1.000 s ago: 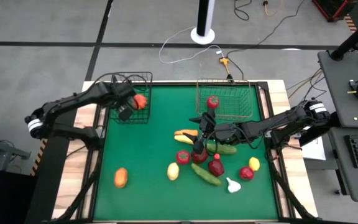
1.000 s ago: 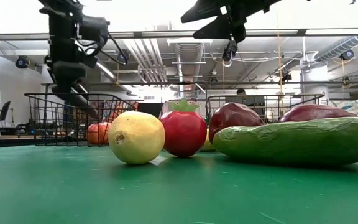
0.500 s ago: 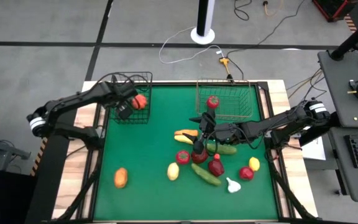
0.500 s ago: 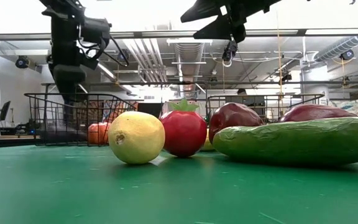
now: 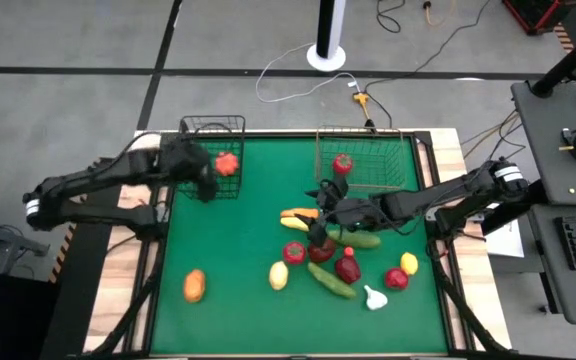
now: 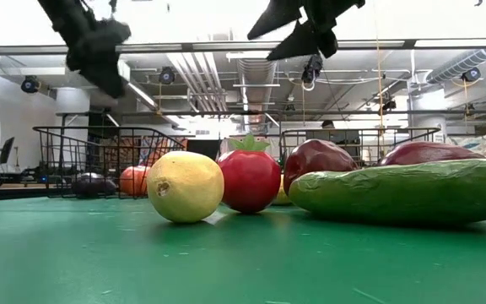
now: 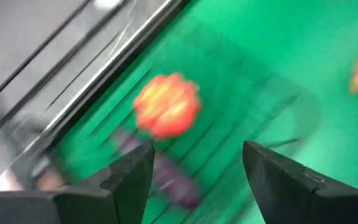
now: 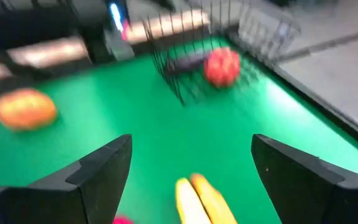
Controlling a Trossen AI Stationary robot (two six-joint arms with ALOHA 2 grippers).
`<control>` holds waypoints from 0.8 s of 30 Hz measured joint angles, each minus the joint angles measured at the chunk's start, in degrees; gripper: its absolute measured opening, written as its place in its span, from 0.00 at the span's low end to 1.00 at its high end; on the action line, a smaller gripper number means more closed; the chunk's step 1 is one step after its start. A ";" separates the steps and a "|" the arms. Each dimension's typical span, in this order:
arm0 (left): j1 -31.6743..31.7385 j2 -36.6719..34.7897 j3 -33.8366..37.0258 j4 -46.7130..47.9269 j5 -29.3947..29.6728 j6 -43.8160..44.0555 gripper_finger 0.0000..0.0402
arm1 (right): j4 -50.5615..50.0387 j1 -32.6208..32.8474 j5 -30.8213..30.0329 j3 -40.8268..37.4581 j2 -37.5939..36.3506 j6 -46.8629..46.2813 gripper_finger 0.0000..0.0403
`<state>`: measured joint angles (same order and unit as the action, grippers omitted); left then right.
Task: Sort produce into baskets
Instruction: Put the left red apple into the right wire basket
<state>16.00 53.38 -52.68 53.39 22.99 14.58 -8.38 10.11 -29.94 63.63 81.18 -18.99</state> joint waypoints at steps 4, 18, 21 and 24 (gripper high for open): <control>-10.32 -4.80 4.76 -10.29 -0.07 -0.36 0.57 | -14.46 0.00 0.70 7.03 4.07 -0.74 0.77; -24.65 -10.09 14.27 -24.55 0.64 -0.60 0.57 | -49.15 0.50 21.37 21.34 14.56 -19.36 0.75; -24.65 -9.81 14.31 -24.90 1.98 -1.07 0.57 | -49.79 0.82 22.93 21.13 14.94 -21.03 0.80; -24.69 -9.79 14.52 -24.90 3.53 -1.17 0.57 | -49.83 2.36 23.07 20.80 15.45 -12.32 0.85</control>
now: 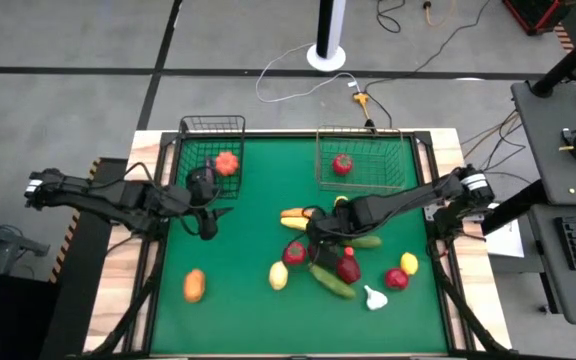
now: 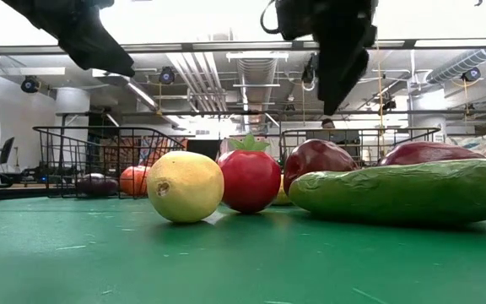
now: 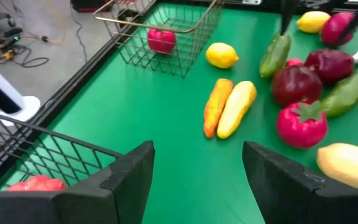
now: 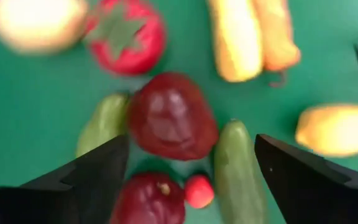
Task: Sort produce into baskets
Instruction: Put the left red apple into the right wire basket
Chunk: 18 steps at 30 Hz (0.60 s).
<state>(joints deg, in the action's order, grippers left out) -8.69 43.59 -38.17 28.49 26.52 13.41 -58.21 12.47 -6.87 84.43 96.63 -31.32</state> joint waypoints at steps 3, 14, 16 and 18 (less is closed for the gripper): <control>0.00 -0.01 0.13 0.01 0.09 0.00 0.57 | -0.06 2.17 -0.34 -0.37 1.15 9.31 0.88; 0.04 0.24 0.45 -2.36 0.12 -2.10 0.57 | 0.16 3.13 -2.16 -0.49 8.14 16.41 0.89; 0.04 0.22 0.45 -2.40 0.13 -2.33 0.57 | 0.20 3.02 -2.15 -0.50 8.68 16.46 0.89; 0.04 0.24 0.45 -2.38 0.13 -2.40 0.57 | 0.61 2.88 -2.15 -0.51 9.21 16.53 0.89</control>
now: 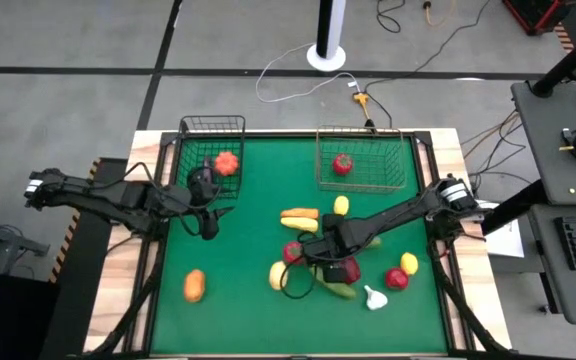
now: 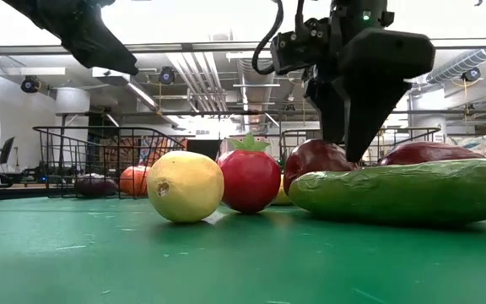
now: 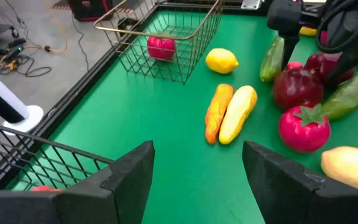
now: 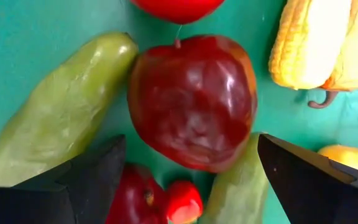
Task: Sort produce into baskets
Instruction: Put the left red apple into the right wire basket
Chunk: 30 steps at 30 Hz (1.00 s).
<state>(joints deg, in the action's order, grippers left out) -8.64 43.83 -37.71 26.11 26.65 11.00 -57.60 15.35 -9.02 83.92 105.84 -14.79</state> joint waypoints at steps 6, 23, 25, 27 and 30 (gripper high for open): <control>0.00 0.01 0.00 0.00 -0.02 0.00 0.57 | 2.45 -0.17 -0.04 -0.03 0.65 1.71 0.89; 0.00 0.35 0.00 -0.21 -0.01 0.00 0.57 | 6.09 -2.18 0.23 -0.20 1.95 3.53 0.82; 0.00 0.35 0.00 -0.22 0.00 0.00 0.57 | 6.11 -2.27 0.27 -0.22 1.95 3.42 0.79; 0.00 0.35 0.00 -0.24 -0.01 0.00 0.57 | 6.09 -2.27 0.27 -0.22 1.95 3.43 0.76; 0.00 0.35 0.00 -0.26 -0.01 0.00 0.57 | 6.11 -2.27 0.27 -0.22 1.95 3.39 0.74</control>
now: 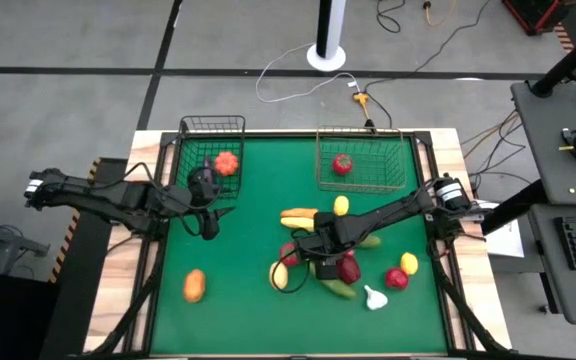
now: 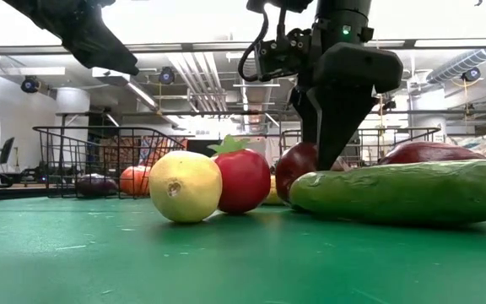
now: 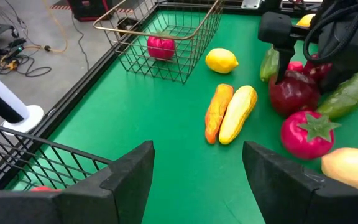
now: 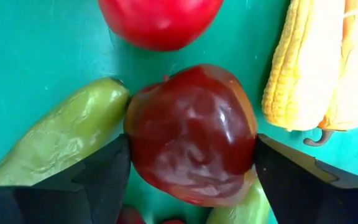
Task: Sort produce into baskets
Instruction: Put the left red apple into the right wire basket
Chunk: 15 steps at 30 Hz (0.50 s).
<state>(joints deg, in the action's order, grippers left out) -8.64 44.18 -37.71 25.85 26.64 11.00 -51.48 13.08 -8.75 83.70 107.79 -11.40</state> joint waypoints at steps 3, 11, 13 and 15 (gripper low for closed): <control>0.00 0.00 0.00 -0.03 -0.01 0.00 0.57 | 0.03 0.00 -0.06 -0.02 -0.11 -0.24 0.73; 0.00 0.00 0.00 -0.24 -0.01 0.00 0.57 | -1.02 -0.59 -0.10 4.04 -1.95 -0.71 0.73; 0.00 0.00 0.00 -0.25 -0.01 0.01 0.57 | -2.69 -1.21 -0.09 6.02 -2.58 -0.70 0.73; 0.00 0.00 0.00 -0.24 -0.01 0.04 0.57 | -4.53 -2.38 -0.09 8.40 -3.03 -0.70 0.73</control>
<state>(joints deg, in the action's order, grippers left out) -8.64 44.18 -37.71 25.61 26.63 11.05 -56.01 10.71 -8.84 92.10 104.76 -12.10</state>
